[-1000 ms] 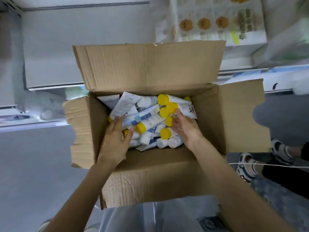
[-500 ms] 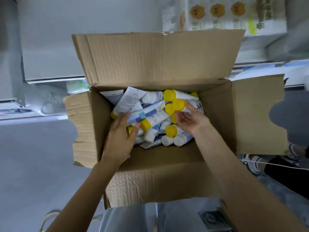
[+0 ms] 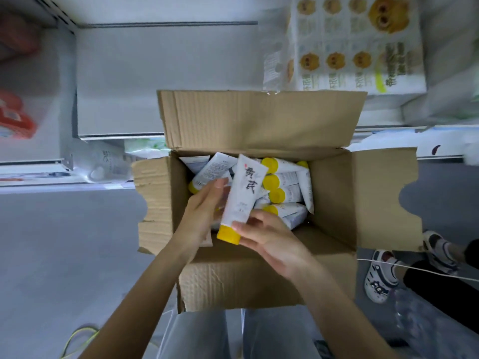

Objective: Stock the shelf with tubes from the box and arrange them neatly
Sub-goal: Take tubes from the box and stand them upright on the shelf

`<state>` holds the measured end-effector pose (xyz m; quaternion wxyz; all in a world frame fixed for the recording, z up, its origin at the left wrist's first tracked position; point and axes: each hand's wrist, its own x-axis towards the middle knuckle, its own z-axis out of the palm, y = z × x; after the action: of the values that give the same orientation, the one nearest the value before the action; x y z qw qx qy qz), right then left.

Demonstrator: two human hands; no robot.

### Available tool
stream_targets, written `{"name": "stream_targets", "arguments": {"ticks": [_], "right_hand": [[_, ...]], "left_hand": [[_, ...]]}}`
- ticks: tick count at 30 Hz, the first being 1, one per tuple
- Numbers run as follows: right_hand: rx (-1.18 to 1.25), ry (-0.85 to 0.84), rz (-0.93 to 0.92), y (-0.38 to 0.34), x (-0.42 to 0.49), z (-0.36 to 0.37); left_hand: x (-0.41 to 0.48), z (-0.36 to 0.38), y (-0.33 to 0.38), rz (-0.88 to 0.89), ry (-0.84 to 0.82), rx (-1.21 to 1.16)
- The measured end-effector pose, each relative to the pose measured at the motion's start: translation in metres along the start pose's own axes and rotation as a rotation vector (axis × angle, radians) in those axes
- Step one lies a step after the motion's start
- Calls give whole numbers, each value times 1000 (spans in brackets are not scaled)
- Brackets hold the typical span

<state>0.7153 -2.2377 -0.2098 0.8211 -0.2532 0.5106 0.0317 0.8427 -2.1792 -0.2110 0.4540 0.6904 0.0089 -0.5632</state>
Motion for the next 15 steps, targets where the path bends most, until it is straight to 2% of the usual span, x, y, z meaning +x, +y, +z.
{"name": "stream_targets", "arguments": {"ticks": [4,11,12,15], "right_hand": [[-362,-30,-116,8,-2,28],[-527,-123,-227,8,14,32],[-543,-52,-269,5,21,23],[-491,305,-398,-6,48,-15]], "left_hand": [[-15,-16,8,-30,-28,-129],[-22,-59,-4,-5,27,-214],[-22,-63,-5,-12,45,-217],[-20,-76,-9,-11,70,-226]]}}
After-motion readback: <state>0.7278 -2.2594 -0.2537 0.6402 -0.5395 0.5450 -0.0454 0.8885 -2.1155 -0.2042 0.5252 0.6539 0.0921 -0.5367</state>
